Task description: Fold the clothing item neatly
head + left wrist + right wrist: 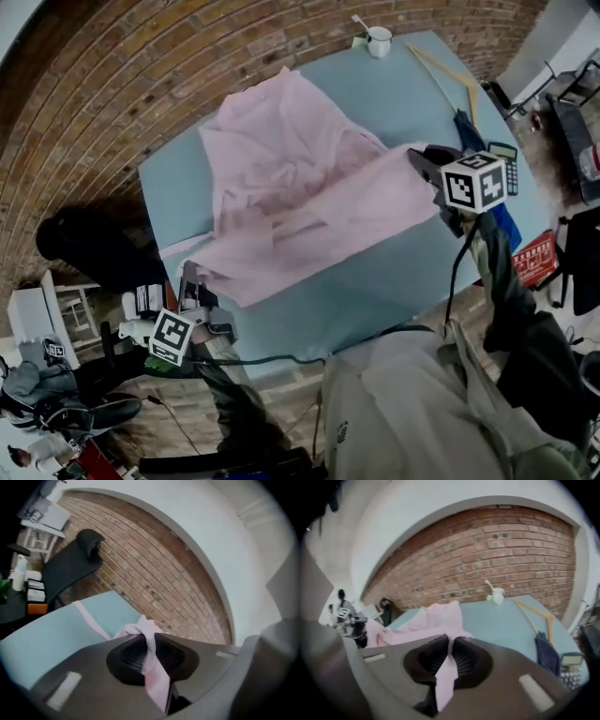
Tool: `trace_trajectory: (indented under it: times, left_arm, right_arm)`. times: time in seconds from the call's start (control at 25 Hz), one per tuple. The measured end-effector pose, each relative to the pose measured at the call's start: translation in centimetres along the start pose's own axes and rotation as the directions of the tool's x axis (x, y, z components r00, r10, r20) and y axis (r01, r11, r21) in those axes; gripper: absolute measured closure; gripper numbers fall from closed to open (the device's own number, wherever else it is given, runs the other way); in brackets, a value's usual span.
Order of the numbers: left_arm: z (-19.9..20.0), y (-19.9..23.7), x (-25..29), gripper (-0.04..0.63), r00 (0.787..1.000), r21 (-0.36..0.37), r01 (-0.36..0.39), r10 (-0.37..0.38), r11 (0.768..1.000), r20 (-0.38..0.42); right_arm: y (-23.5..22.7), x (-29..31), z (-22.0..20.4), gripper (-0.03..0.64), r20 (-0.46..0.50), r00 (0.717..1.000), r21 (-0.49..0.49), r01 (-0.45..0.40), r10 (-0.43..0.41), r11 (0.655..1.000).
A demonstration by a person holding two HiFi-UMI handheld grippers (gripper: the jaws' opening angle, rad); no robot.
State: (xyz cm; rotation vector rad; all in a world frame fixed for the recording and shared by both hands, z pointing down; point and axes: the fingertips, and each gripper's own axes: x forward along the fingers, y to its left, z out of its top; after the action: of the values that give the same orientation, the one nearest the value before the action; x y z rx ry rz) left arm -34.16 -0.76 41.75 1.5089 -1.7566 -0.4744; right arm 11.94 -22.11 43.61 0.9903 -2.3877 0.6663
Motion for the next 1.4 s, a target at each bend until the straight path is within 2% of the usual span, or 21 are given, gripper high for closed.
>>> trace_trajectory:
  times: [0.04, 0.12, 0.2, 0.28, 0.36, 0.4, 0.44, 0.52, 0.56, 0.6, 0.64, 0.76, 0.8, 0.84, 0.92, 1.0, 1.04, 1.12, 1.28, 1.32, 1.4]
  left_arm:
    - [-0.8, 2.2, 0.3, 0.511, 0.997, -0.012, -0.083, 0.083, 0.996, -0.006]
    - [-3.9, 5.2, 0.2, 0.274, 0.983, 0.008, -0.159, 0.159, 0.987, -0.091]
    - [-6.6, 6.6, -0.4, 0.272, 0.965, 0.105, -0.178, 0.194, 0.978, -0.177]
    - [-7.6, 7.6, -0.5, 0.278, 0.951, 0.202, -0.191, 0.232, 0.961, -0.203]
    - [-9.3, 8.1, -0.3, 0.29, 0.942, 0.193, -0.193, 0.237, 0.962, -0.237]
    - [-10.6, 8.3, -0.4, 0.289, 0.935, 0.164, -0.2, 0.238, 0.966, -0.263]
    - [-11.9, 8.7, -0.8, 0.288, 0.926, 0.146, -0.214, 0.248, 0.966, -0.286]
    - [-14.0, 9.8, -2.0, 0.288, 0.904, 0.144, -0.25, 0.284, 0.958, -0.319]
    - [-15.0, 10.3, -2.5, 0.288, 0.895, 0.14, -0.261, 0.294, 0.955, -0.335]
    - [-15.9, 10.5, -3.0, 0.288, 0.888, 0.127, -0.268, 0.296, 0.955, -0.351]
    - [-16.6, 10.7, -3.4, 0.288, 0.885, 0.109, -0.268, 0.29, 0.957, -0.366]
    - [-17.8, 10.4, -3.7, 0.288, 0.884, 0.099, -0.243, 0.263, 0.965, -0.386]
    - [-18.0, 10.3, -3.4, 0.288, 0.883, 0.13, -0.231, 0.264, 0.964, -0.387]
    - [-17.9, 10.1, -2.9, 0.288, 0.881, 0.178, -0.221, 0.275, 0.959, -0.385]
    - [-17.6, 9.9, -1.9, 0.288, 0.872, 0.279, -0.206, 0.306, 0.938, -0.382]
    - [-17.3, 9.8, -0.8, 0.287, 0.87, 0.316, -0.2, 0.316, 0.927, -0.378]
    - [-17.1, 9.7, -0.3, 0.288, 0.874, 0.307, -0.201, 0.312, 0.93, -0.372]
    - [-16.8, 9.5, 0.1, 0.288, 0.885, 0.283, -0.203, 0.299, 0.938, -0.357]
    - [-16.9, 9.5, -0.1, 0.288, 0.9, 0.265, -0.205, 0.288, 0.942, -0.327]
    - [-16.9, 9.5, -0.1, 0.29, 0.901, 0.264, -0.208, 0.289, 0.942, -0.322]
    - [-16.8, 9.6, -0.2, 0.292, 0.905, 0.261, -0.217, 0.294, 0.941, -0.307]
  right_arm:
    - [-1.7, 1.3, -1.3, 0.587, -0.043, 0.995, 0.023, 0.096, -0.095, 0.995]
    - [-3.8, 2.3, -4.8, 0.577, -0.121, 0.969, 0.058, 0.224, -0.216, 0.973]
    - [-4.3, 2.2, -7.4, 0.577, -0.138, 0.963, 0.105, 0.246, -0.231, 0.964]
    - [-3.9, 2.2, -8.4, 0.577, -0.114, 0.971, 0.118, 0.224, -0.211, 0.967]
    - [-3.9, 2.6, -8.2, 0.583, -0.097, 0.971, 0.03, 0.224, -0.22, 0.974]
    - [-4.2, 2.7, -7.5, 0.586, -0.093, 0.964, -0.073, 0.245, -0.251, 0.967]
    - [-4.7, 2.7, -6.2, 0.586, -0.081, 0.951, -0.213, 0.276, -0.299, 0.937]
    - [-6.0, 2.1, -2.6, 0.584, -0.023, 0.916, -0.508, 0.334, -0.401, 0.794]
    - [-6.6, 1.6, -0.7, 0.579, 0.014, 0.898, -0.605, 0.358, -0.44, 0.711]
    - [-7.2, 1.1, 0.9, 0.57, 0.048, 0.885, -0.645, 0.381, -0.463, 0.662]
    - [-7.5, 0.6, 1.8, 0.565, 0.073, 0.883, -0.629, 0.402, -0.464, 0.666]
    - [-6.4, 0.4, 0.9, 0.563, 0.075, 0.938, -0.433, 0.335, -0.337, 0.837]
    - [-5.5, 1.0, 0.2, 0.563, 0.051, 0.955, -0.433, 0.285, -0.293, 0.855]
    - [-4.5, 1.9, -0.1, 0.563, 0.026, 0.963, -0.481, 0.248, -0.27, 0.841]
    - [-2.7, 3.8, 0.4, 0.563, 0.035, 0.959, -0.596, 0.245, -0.28, 0.765]
    - [-2.3, 4.8, 2.3, 0.538, 0.128, 0.937, -0.613, 0.332, -0.324, 0.717]
    - [-2.4, 4.7, 3.1, 0.518, 0.172, 0.924, -0.584, 0.375, -0.342, 0.72]
    - [-3.0, 3.6, 3.7, 0.517, 0.198, 0.916, -0.515, 0.4, -0.349, 0.758]
    - [-5.3, -0.7, 1.1, 0.519, 0.141, 0.931, -0.419, 0.363, -0.336, 0.832]
    - [-6.0, -2.0, -0.1, 0.531, 0.125, 0.932, -0.346, 0.364, -0.341, 0.865]
    - [-6.5, -4.0, -4.1, 0.546, 0.038, 0.954, -0.089, 0.3, -0.298, 0.95]
